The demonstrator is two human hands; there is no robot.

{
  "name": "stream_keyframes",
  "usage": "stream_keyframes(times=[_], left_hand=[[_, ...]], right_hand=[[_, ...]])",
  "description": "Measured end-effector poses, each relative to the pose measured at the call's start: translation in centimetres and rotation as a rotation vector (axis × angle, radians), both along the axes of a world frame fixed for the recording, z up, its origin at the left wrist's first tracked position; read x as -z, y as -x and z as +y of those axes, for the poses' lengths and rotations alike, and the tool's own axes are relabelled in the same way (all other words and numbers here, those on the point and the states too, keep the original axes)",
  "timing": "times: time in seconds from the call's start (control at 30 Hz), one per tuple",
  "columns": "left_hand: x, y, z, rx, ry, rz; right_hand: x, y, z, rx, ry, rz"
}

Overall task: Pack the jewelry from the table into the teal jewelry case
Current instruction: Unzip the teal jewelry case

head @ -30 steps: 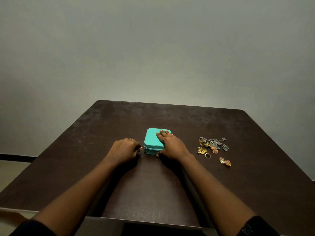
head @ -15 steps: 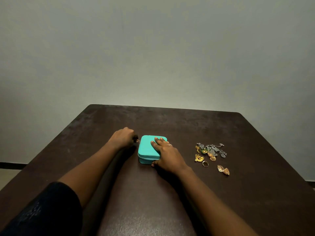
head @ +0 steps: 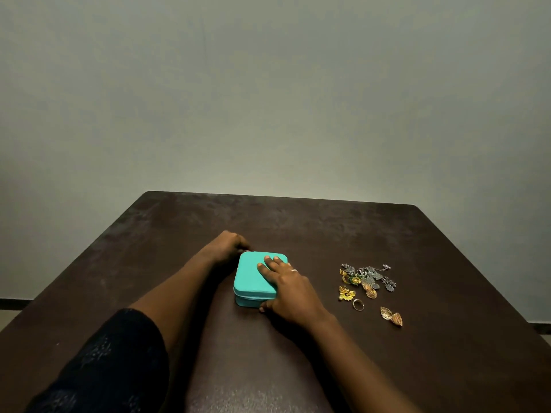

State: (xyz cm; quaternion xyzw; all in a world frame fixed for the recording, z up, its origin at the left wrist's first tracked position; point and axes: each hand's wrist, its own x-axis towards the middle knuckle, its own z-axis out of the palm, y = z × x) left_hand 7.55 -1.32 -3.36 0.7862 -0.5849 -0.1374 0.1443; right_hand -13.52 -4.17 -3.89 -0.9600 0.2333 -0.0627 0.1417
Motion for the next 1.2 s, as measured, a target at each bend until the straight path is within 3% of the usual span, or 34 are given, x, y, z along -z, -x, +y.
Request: stream_keyframes(times=[0.43,0.6,0.7,0.8,1.03,1.2], left_hand=[[0.0,0.1,2.5,-0.11,-0.036,0.086],[-0.2,1.5,5.5,-0.097,-0.169,0.098],[0.6,3.0,6.5,-0.083,-0.217,0.114],[1.7,3.9,6.9,-0.096,-0.155,0.21],[2.8,4.9,6.7,-0.196,-0.004,0.28],[2.8,5.2,7.0,-0.22,0.034,0.303]], right_hand=[[-0.8,0.6,-0.3,-0.055,-0.084,0.038],[-2.1,0.2,-1.0,-0.083,-0.123,0.097],[-3.0,0.1,-1.6,-0.037,-0.166,0.028],[-3.6,0.0,-2.1,-0.012,-0.167,-0.004],[-4.0,-0.5,-3.1,0.012,-0.225,0.166],[-4.3,-0.6,-3.7,-0.002,-0.276,0.103]])
